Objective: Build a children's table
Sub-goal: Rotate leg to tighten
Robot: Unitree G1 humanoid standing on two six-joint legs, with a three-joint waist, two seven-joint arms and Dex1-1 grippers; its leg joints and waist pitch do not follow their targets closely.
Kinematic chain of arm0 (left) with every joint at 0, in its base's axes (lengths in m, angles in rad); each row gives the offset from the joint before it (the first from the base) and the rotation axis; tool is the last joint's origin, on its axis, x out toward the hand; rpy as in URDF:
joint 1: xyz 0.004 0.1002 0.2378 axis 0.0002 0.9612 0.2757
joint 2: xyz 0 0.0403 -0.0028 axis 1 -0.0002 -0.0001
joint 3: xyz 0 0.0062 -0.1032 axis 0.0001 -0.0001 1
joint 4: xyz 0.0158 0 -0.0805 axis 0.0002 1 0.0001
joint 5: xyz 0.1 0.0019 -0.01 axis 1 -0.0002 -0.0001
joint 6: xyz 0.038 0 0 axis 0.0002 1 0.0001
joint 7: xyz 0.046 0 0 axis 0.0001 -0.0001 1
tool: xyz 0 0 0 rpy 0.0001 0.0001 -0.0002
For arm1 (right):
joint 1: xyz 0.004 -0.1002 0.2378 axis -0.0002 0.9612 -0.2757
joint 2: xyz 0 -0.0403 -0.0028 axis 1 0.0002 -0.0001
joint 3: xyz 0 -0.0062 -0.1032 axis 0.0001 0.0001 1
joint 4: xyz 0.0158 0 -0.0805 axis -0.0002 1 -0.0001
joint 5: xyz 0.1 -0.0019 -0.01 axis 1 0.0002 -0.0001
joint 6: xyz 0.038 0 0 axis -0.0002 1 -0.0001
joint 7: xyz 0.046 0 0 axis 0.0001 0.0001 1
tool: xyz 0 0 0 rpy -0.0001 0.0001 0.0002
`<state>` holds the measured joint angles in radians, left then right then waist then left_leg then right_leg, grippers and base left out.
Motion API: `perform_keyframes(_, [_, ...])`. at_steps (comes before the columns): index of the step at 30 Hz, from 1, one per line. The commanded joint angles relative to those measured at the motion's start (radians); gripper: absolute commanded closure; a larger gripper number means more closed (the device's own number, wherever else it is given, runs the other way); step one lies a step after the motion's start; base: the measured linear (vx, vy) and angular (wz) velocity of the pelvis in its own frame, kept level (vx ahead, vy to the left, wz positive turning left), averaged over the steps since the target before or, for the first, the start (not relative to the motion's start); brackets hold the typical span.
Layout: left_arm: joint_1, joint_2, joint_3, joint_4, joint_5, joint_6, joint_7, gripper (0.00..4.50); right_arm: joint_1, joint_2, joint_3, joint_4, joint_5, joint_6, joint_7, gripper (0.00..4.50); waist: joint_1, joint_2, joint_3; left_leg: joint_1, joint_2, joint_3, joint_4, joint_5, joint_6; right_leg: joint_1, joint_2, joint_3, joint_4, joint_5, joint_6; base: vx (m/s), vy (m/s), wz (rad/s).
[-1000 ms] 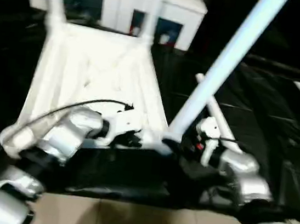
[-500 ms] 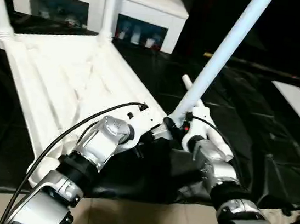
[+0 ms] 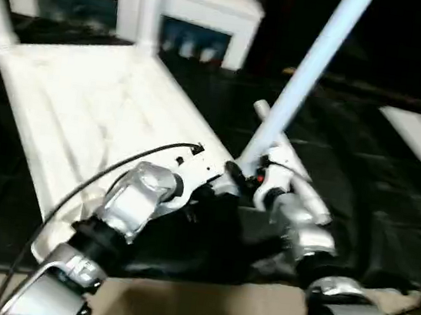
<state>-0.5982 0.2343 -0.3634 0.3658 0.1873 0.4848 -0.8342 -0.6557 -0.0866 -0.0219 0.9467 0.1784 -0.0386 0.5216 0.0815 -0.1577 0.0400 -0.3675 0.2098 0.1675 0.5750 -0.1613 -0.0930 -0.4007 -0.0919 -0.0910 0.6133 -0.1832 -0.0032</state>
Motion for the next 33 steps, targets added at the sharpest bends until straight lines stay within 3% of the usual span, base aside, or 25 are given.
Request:
perform_keyframes(1, [0.024,0.018,-0.037,0.003,-0.013,-0.025,-0.059,4.5,0.024,-0.044,0.033,-0.083,-0.014,0.011,0.106,0.75,0.003,0.018,-0.05,0.012,0.029,0.001,-0.071,-0.277,0.008,0.033,-0.054,0.052,-0.076,-0.203,-0.158,0.0,0.0,0.0])
perform_keyframes(3, [0.025,0.046,-0.04,0.002,-0.014,-0.062,-0.088,4.5,0.053,-0.079,0.052,-0.137,-0.017,0.018,0.177,0.75,0.013,0.019,-0.054,0.009,0.029,0.004,-0.068,-0.207,0.018,0.04,-0.052,0.052,-0.068,-0.141,-0.164,0.0,0.0,0.0])
perform_keyframes(5, [0.028,0.065,-0.042,-0.001,-0.019,-0.089,-0.116,4.5,0.075,-0.105,0.07,-0.177,-0.015,0.029,0.234,0.75,0.013,0.018,-0.052,0.006,0.028,0.004,-0.069,-0.187,0.02,0.044,-0.05,0.051,-0.065,-0.115,-0.171,0.0,0.0,0.0])
perform_keyframes(8, [0.038,0.093,-0.047,-0.015,-0.039,-0.128,-0.175,4.5,0.108,-0.146,0.104,-0.237,-0.013,0.04,0.324,0.75,0.016,0.017,-0.052,0.007,0.029,0.005,-0.07,-0.188,0.019,0.046,-0.053,0.051,-0.065,-0.124,-0.174,0.0,0.0,0.0])
perform_keyframes(12, [0.057,0.15,-0.071,-0.063,-0.082,-0.174,-0.301,4.5,0.146,-0.207,0.143,-0.303,-0.017,0.052,0.434,0.75,0.017,0.017,-0.047,0.012,0.032,0.003,-0.075,-0.253,0.002,0.039,-0.055,0.052,-0.077,-0.229,-0.161,0.0,0.0,0.0])
perform_keyframes(21, [0.045,0.157,-0.076,-0.054,-0.096,-0.219,-0.346,4.5,0.137,-0.212,0.144,-0.316,0.002,0.058,0.495,0.75,0.024,0.012,-0.049,0.011,0.031,0.005,-0.073,-0.234,-0.007,0.039,-0.055,0.054,-0.07,-0.211,-0.162,0.0,0.0,0.0])
perform_keyframes(25, [0.04,0.156,-0.077,-0.048,-0.097,-0.229,-0.353,4.5,0.133,-0.217,0.161,-0.298,-0.014,0.044,0.51,1.15,0.025,0.009,-0.051,0.011,0.03,0.006,-0.07,-0.2,0.001,0.041,-0.055,0.054,-0.066,-0.184,-0.165,0.0,0.0,0.0])
perform_keyframes(33, [0.032,0.157,-0.073,-0.029,-0.092,-0.24,-0.356,4.5,0.135,-0.223,0.16,-0.282,-0.026,0.037,0.526,1.78,0.027,0.01,-0.051,0.011,0.03,0.005,-0.07,-0.211,-0.004,0.041,-0.055,0.053,-0.067,-0.201,-0.162,0.0,0.0,0.0])
